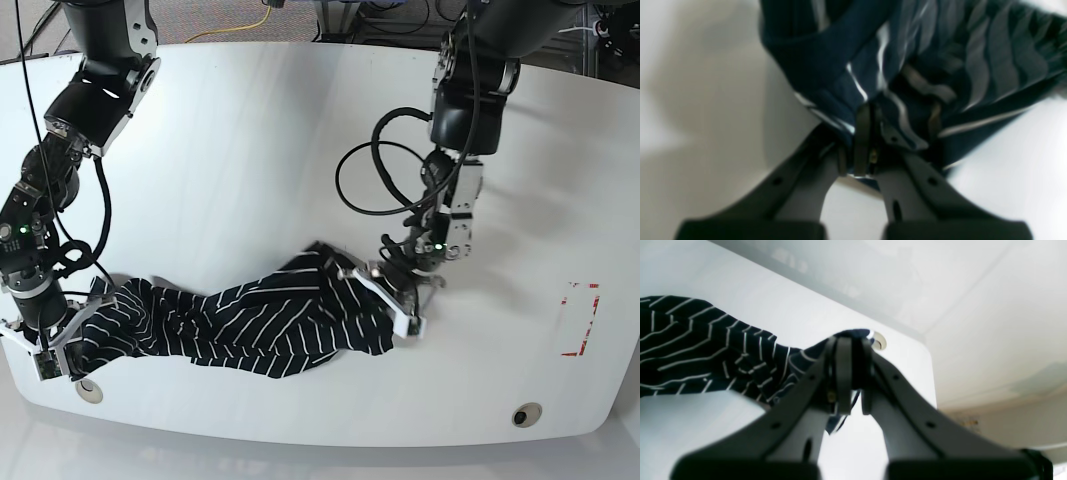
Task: Layout the t-shirt on the table in an organized manner, then fold the t-shirt properly
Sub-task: 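Lift the shirt with both grippers and swing it up off the table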
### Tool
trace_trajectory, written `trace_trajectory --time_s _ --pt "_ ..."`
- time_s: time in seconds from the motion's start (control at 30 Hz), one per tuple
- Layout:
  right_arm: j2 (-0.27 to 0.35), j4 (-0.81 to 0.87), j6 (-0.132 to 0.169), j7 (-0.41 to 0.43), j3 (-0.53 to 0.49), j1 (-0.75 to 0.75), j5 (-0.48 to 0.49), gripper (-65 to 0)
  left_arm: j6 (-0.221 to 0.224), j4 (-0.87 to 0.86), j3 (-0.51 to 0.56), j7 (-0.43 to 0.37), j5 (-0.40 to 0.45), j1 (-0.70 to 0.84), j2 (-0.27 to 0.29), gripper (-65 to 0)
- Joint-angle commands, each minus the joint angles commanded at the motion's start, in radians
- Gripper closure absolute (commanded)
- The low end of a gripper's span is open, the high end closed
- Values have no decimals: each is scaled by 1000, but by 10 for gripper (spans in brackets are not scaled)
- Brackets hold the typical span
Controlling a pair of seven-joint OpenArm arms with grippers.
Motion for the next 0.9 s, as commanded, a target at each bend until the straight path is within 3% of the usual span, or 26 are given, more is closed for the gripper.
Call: trace_trajectory --time_s 0.3,0.5,0.9 --pt "2 0 -3 0 0 6 0 0 -5 358 -95 130 -2 -15 -123 0" --pt "0 0 -6 0 -2 23 0 0 -6 491 -109 216 -2 -97 -184 0" --pt "-2 -29 -8 -2 -8 126 -5 0 -6 591 -161 336 0 -362 -198 0"
